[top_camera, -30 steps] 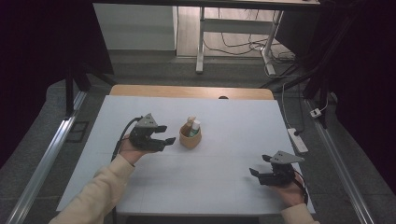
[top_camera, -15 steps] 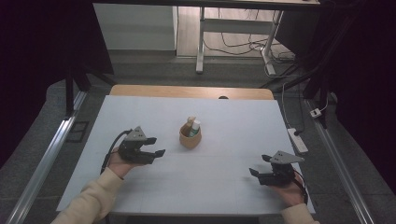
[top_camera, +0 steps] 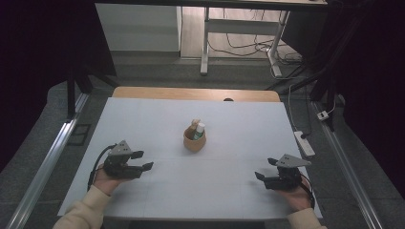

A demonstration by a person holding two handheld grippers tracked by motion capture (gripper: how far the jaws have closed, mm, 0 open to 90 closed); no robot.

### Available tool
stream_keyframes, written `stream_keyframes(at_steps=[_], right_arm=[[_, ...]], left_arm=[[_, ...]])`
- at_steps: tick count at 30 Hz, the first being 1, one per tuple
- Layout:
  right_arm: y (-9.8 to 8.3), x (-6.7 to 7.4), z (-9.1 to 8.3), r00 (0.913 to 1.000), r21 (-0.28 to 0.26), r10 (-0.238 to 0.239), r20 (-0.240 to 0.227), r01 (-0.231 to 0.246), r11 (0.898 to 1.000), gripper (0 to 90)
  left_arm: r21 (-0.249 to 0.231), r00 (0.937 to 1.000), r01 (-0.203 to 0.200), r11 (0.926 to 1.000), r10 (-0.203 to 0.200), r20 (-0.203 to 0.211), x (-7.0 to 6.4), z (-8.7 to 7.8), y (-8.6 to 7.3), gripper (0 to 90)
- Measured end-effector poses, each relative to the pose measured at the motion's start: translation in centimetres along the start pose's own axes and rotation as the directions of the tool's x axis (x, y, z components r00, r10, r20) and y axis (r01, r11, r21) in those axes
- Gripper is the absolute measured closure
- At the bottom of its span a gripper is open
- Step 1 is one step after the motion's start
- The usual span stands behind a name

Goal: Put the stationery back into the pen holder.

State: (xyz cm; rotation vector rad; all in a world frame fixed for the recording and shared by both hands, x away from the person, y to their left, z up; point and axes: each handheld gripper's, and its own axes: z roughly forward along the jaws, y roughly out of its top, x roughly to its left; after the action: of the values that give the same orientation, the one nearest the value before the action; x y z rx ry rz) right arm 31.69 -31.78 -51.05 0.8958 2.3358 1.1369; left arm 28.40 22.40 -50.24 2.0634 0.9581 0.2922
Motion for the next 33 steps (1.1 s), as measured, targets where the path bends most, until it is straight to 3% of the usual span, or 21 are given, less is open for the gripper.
stream_keyframes(at_steps=[10, 33], right_arm=[[0.0, 0.0, 0.0, 1.0, -0.007, -0.003, -0.004, 0.003, 1.0, 20.7], [0.1, 0.2, 0.0, 0.9999, -0.027, -0.015, -0.007, 0.015, 1.0, 20.9]], left_arm=[[0.017, 0.9997, 0.0, 0.9999, 0.0, -0.026, -0.4, -0.3, -1.3, 34.3], [0.009, 0.9992, 0.005, 0.9999, -0.004, -0.039, -0.2, -0.4, -1.4, 33.8]])
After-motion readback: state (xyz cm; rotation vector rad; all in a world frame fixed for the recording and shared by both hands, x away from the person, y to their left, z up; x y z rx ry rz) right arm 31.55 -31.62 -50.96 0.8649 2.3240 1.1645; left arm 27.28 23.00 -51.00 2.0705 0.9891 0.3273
